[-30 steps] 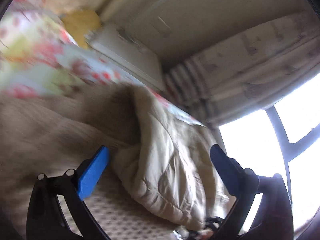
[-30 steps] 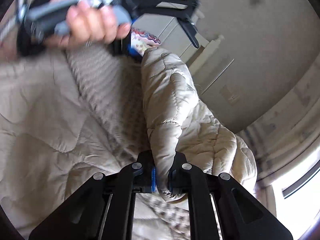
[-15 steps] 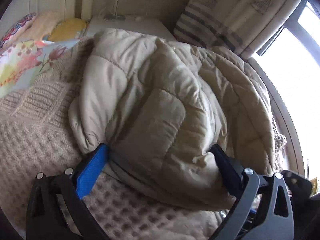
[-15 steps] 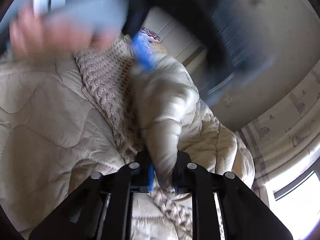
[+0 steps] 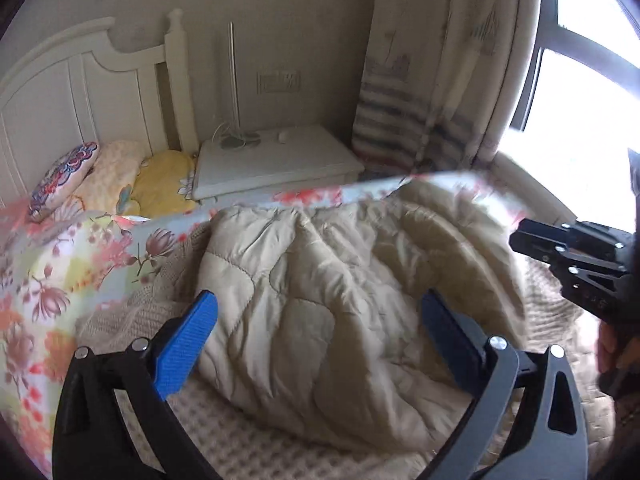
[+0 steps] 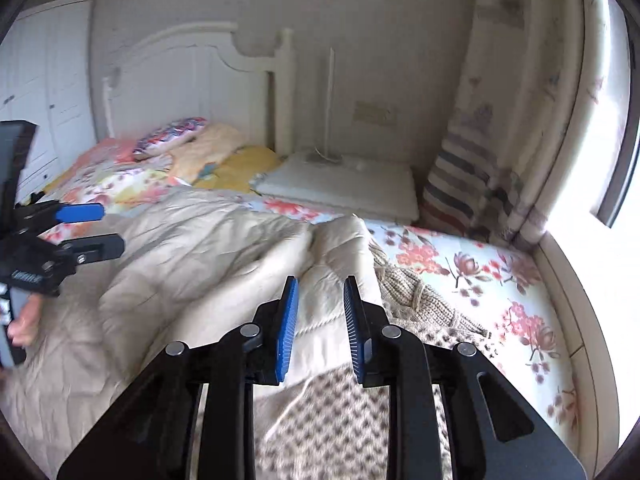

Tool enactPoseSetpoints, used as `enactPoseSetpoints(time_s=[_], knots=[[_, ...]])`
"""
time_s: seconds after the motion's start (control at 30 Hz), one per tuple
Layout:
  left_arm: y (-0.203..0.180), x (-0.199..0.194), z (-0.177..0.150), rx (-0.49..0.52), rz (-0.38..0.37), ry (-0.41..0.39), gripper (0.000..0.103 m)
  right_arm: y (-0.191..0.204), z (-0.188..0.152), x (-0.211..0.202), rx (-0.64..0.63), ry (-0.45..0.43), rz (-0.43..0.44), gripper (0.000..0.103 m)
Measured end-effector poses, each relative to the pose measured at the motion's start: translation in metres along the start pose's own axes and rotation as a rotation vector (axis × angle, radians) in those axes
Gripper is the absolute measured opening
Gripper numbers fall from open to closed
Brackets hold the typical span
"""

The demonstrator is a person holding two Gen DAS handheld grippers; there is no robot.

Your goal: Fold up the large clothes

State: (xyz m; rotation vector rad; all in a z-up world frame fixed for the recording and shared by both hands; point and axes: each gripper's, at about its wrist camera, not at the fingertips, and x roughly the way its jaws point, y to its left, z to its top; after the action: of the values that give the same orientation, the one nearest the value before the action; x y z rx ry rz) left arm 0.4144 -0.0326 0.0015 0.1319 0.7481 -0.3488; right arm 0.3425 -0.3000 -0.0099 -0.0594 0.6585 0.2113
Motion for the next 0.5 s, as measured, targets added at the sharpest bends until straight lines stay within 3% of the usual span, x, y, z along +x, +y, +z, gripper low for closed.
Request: enactPoseSetpoints(time_s=[0.1,0.13,0.2,0.3,0.5], knots=[[0.018,0.046,-0.018,-0.05,0.089,0.165,0.101,0.002,-0.004,0.036,0.015,0.102,0.016,0.022],[0.024,0.053,-0.026,-0.072,0.092,0.182,0.101,0.006,-0.011,0.045,-0.006,0.134,0.01,0.022],[0.047,0.054,-0.044,-0.145,0.004,0.153,0.101,0.003,-0.038,0.064,-0.049,0.241,-0.072,0.02],[0.051,0.047,-0.054,-0.128,0.008,0.12,0.101,-0.02,-0.051,0.065,0.087,0.214,0.023,0.019],[0.053,0.049,-0.056,-0.162,0.008,0.098,0.101,-0.026,-0.057,0.069,0.138,0.181,0.043,0.019]])
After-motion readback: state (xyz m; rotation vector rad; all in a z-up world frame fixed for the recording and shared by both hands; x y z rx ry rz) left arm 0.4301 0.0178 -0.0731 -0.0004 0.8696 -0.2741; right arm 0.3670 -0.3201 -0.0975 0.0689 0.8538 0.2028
